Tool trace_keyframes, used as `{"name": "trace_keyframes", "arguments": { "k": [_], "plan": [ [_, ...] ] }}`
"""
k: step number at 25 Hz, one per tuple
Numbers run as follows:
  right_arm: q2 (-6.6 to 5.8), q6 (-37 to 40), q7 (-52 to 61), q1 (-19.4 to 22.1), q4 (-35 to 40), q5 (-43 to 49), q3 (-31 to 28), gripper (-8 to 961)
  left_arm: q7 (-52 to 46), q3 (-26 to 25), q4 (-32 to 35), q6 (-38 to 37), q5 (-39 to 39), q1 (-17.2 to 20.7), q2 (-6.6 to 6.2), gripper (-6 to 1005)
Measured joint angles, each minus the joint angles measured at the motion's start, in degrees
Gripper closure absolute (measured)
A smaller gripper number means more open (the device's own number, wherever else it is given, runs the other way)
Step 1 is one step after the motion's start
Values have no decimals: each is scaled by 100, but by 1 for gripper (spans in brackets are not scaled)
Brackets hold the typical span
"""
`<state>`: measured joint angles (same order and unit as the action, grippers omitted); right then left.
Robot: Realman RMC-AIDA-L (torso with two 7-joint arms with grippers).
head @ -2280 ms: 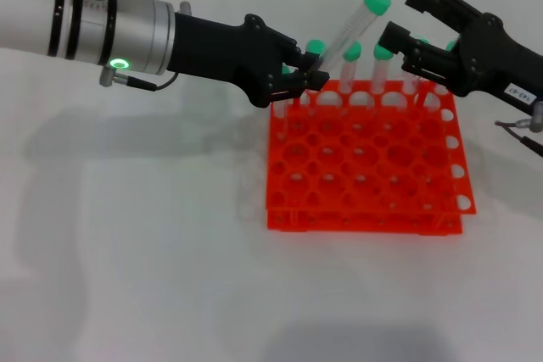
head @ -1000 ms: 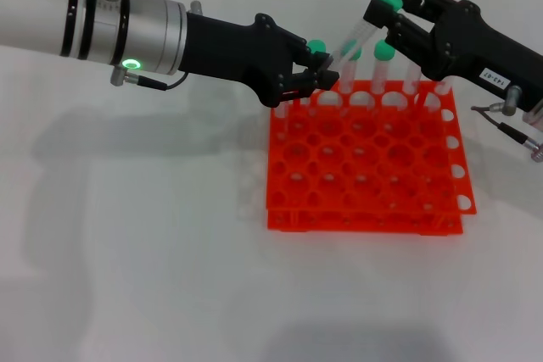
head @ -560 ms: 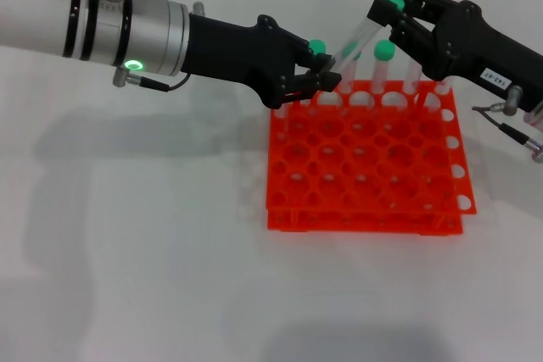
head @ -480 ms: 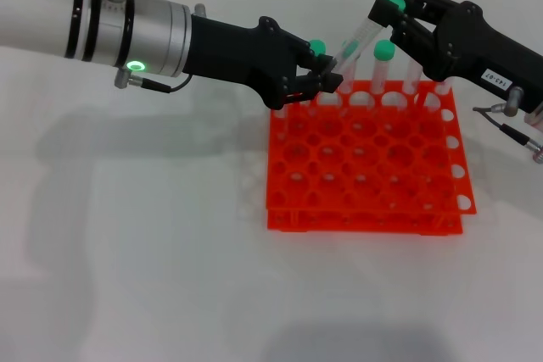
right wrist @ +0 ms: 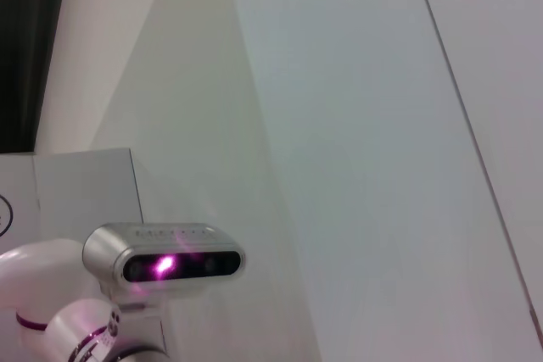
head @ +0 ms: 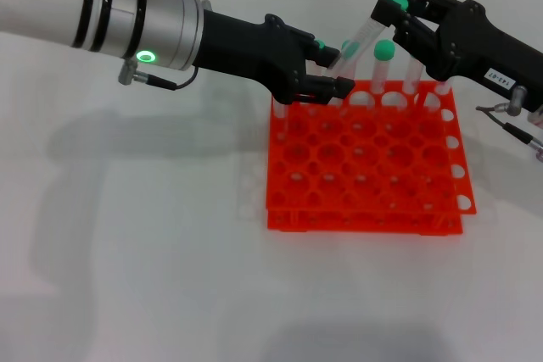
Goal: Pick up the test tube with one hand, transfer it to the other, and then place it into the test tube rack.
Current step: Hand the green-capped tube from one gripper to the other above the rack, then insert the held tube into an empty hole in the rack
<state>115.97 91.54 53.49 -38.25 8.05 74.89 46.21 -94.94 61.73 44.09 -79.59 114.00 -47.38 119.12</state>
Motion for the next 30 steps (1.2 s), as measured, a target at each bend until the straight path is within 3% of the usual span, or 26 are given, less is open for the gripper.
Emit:
{"name": "trace_keyframes", "arguments": {
  "k": [4, 7, 9, 10, 11, 16, 23, 30],
  "plan": [
    [-31, 8, -4, 13, 18, 19, 2, 694, -501, 125, 574, -24, 66, 260, -5, 531],
    [-50, -1, -6, 21, 47, 28, 36, 694, -824, 142, 1277, -31, 80, 674, -1, 397],
    [-58, -23, -3, 37, 116, 39, 123, 694, -952, 218, 1755, -44, 27, 1017, 8, 296],
    [-58, -39, 1, 64, 188, 45, 194, 694, -1016, 332, 2285, -55, -122, 1420, 26, 245],
    [-58, -49, 1, 79, 221, 46, 225, 694, -1016, 332, 2285, -55, -122, 1420, 26, 224],
    [-58, -158, 7, 102, 310, 50, 412, 695, -894, 538, 3264, -13, -827, 2590, 34, 116],
    [-39, -394, -90, -7, 622, 62, 890, 695, 9, 636, 3570, 31, -1654, 4125, 48, 119],
    [-53, -613, -55, -216, 753, 60, 1152, 694, 1462, 595, 2815, 51, -2705, 5104, 57, 121]
  ]
}}
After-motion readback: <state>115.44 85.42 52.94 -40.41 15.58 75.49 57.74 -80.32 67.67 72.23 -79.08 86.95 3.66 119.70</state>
